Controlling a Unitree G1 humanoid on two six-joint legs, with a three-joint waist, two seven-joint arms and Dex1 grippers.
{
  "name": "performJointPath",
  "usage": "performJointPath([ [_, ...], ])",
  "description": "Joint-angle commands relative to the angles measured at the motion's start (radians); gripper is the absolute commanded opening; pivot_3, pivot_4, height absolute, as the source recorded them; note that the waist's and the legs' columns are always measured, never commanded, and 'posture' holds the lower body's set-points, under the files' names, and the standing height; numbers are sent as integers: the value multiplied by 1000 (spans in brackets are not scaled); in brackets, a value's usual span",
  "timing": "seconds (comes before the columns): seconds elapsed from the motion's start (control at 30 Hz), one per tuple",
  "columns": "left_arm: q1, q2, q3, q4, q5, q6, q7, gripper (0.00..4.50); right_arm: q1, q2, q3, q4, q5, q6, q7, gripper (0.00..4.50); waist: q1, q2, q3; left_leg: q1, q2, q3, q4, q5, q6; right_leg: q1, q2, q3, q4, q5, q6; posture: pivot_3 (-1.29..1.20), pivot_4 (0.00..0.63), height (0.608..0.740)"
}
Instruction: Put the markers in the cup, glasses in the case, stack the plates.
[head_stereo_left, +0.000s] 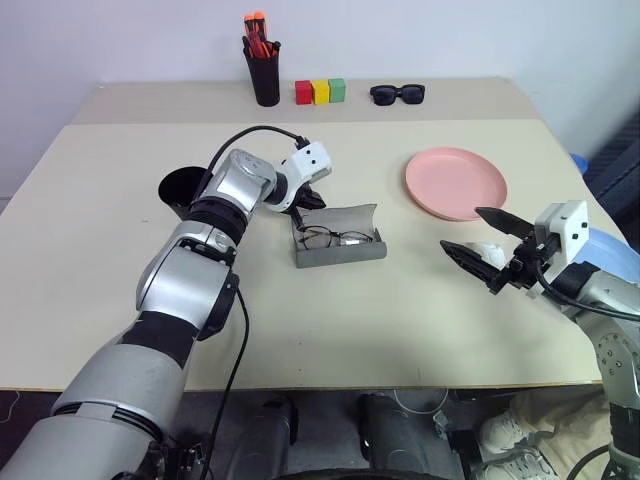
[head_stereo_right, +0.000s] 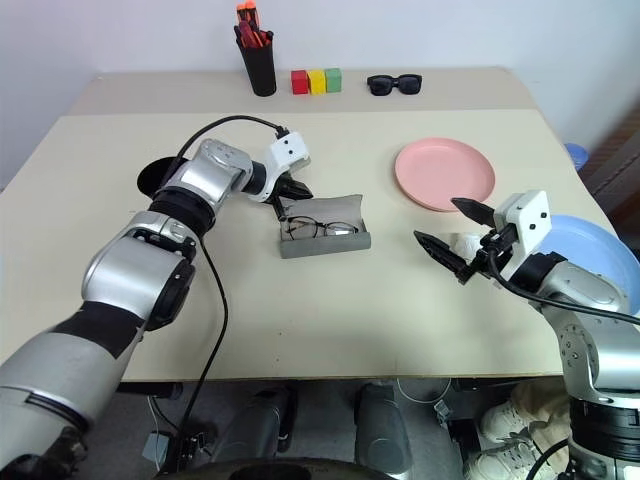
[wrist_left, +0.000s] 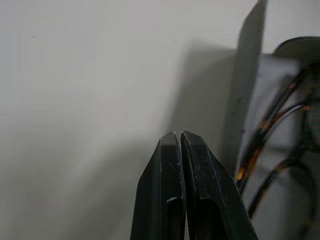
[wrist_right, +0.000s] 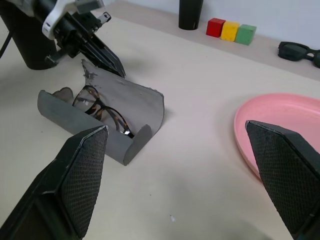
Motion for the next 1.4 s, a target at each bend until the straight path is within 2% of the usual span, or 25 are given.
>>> performJointPath([
  [0.03,23,21,0,-103,-19,43,-76,100,-16,-4,-2,-10,3,-19,-3,4500,-1,0,0,0,0,0,0,0,0,0,0,0,0,0,0,0,150,740],
  [0.27,181,61,-50,-450,-46,210,-228,100,-18,-9,0,-2,7,-15,-3,4500,-1,0,0,0,0,0,0,0,0,0,0,0,0,0,0,0,150,740],
  [0.43,297,74,-108,-618,-39,309,-231,100,-18,-8,4,7,1,-5,-17,4500,1,1,0,1,0,0,0,0,0,1,0,0,1,0,0,0,150,740],
  [0.5,337,75,-112,-648,-31,293,-185,100,-11,-7,8,14,-24,-7,-42,4500,1,1,-1,1,0,0,0,0,0,1,0,0,0,0,0,0,150,740],
  [0.57,341,67,-82,-660,-50,302,-145,100,-9,-3,6,18,-41,-10,-65,4500,3,1,-1,2,0,-1,0,0,0,2,0,0,0,0,0,0,150,740],
  [0.73,337,11,138,-734,-206,183,33,100,-14,6,-23,21,-46,0,-133,4500,4,1,-1,1,0,-1,1,0,0,2,0,0,0,0,0,0,150,740],
  [0.8,341,8,200,-803,-259,198,74,100,-19,-1,-31,27,-69,-6,-168,4500,2,1,-1,1,0,-2,1,0,0,1,-1,0,0,0,0,0,150,740],
  [0.9,344,7,254,-869,-314,210,133,100,-37,-8,-22,51,-107,-15,-203,4500,1,1,-1,1,0,-1,1,0,0,1,-1,1,0,0,0,0,150,740],
  [1.0,374,-3,256,-918,-362,234,139,100,-55,-16,-7,84,-144,-22,-217,4500,3,1,-1,2,0,-1,1,0,0,2,-1,0,0,0,0,0,150,740],
  [1.1,457,-9,201,-1004,-422,267,74,936,-88,-49,0,186,-208,-3,-246,4500,2,1,-1,2,0,0,1,0,0,2,-1,1,0,0,0,0,150,740],
  [1.17,510,-10,146,-1051,-427,250,43,1864,-99,-78,-4,256,-241,9,-252,4500,4,2,-1,2,0,0,1,0,0,2,-1,1,0,0,0,0,150,740],
  [1.2,523,-10,133,-1068,-437,252,32,2466,-101,-86,-8,270,-240,12,-245,4500,6,1,-1,2,0,0,1,0,0,2,-1,1,0,0,-1,0,150,740],
  [1.33,549,-11,92,-1122,-479,256,-5,4461,-95,-114,-34,282,-217,82,-239,4500,3,2,-1,1,0,0,1,0,0,2,-1,1,0,0,-1,0,150,740],
  [1.4,553,-11,71,-1127,-471,227,-7,4461,-82,-127,-43,273,-211,108,-226,4500,1,3,-2,2,0,1,1,0,0,2,-1,2,0,0,-1,0,150,740],
])
